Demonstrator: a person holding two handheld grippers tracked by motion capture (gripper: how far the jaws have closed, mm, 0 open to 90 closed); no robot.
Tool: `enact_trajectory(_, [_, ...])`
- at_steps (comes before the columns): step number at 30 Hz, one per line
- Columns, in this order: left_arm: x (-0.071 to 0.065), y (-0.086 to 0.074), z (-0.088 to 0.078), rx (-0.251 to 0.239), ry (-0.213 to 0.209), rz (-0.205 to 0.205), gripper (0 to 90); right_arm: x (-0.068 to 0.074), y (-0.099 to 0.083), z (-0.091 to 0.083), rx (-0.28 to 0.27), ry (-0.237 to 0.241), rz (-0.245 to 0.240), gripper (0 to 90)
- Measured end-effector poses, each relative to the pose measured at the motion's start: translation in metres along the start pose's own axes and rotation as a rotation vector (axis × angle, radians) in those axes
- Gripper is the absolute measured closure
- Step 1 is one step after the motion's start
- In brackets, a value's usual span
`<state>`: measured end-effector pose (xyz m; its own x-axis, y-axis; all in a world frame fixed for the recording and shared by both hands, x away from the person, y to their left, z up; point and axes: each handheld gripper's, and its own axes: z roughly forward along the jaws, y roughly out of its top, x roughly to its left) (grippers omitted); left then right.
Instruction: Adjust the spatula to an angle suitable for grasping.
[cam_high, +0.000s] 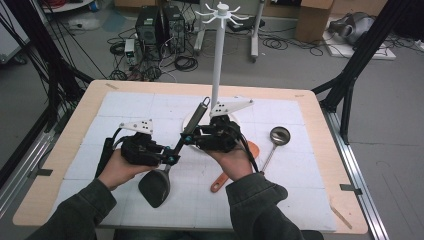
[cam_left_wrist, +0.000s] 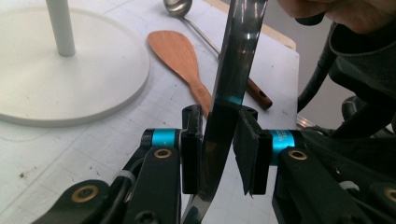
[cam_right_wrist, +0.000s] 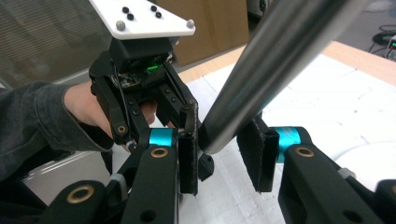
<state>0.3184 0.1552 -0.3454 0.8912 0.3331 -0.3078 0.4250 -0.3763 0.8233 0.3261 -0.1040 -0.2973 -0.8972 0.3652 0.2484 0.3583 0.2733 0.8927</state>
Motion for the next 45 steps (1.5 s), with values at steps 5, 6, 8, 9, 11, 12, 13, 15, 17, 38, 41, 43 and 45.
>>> enact_trajectory(5, [-0.004, 0.001, -0.001, -0.01, 0.019, 0.014, 74.6, 0.001, 0.001, 0.001, -0.029, 0.007, 0.01, 70.5])
enact_trajectory(6, [-0.004, 0.001, -0.001, -0.01, 0.02, 0.021, 75.0, 0.001, 0.001, 0.002, -0.041, 0.01, 0.014, 70.6])
enact_trajectory(8, [-0.005, 0.002, -0.001, -0.014, 0.02, 0.024, 75.4, 0.002, 0.001, 0.003, -0.045, 0.01, 0.015, 70.7])
enact_trajectory(9, [-0.007, 0.002, -0.001, -0.016, 0.02, 0.023, 75.8, 0.002, 0.001, 0.003, -0.05, 0.009, 0.016, 70.8])
enact_trajectory(11, [-0.008, 0.003, -0.001, -0.015, 0.02, 0.034, 76.9, 0.002, 0.001, 0.004, -0.071, 0.02, 0.023, 71.0])
enact_trajectory(12, [-0.008, 0.003, -0.001, -0.015, 0.02, 0.034, 77.2, 0.002, 0.001, 0.004, -0.071, 0.02, 0.023, 71.0])
enact_trajectory(13, [-0.009, 0.004, -0.001, -0.017, 0.019, 0.033, 77.4, 0.003, 0.002, 0.005, -0.073, 0.02, 0.022, 71.0])
enact_trajectory(15, [-0.01, 0.004, 0.0, -0.021, 0.016, 0.034, 77.7, 0.003, 0.002, 0.005, -0.075, 0.021, 0.021, 71.0])
enact_trajectory(17, [-0.01, 0.004, 0.0, -0.021, 0.017, 0.035, 78.0, 0.003, 0.002, 0.005, -0.075, 0.022, 0.023, 71.0])
enact_trajectory(38, [-0.015, 0.005, -0.006, -0.065, -0.003, 0.06, 73.5, 0.008, 0.012, 0.005, -0.097, 0.128, 0.01, 75.0])
enact_trajectory(41, [-0.015, 0.005, -0.009, -0.071, 0.005, 0.061, 70.7, 0.008, 0.013, 0.004, -0.101, 0.134, 0.005, 75.2])
enact_trajectory(43, [-0.014, 0.005, -0.011, -0.073, 0.014, 0.062, 68.5, 0.009, 0.015, 0.003, -0.104, 0.131, -0.008, 75.4])
enact_trajectory(45, [-0.014, 0.005, -0.014, -0.075, 0.022, 0.066, 67.1, 0.009, 0.018, 0.0, -0.105, 0.116, -0.023, 75.5])
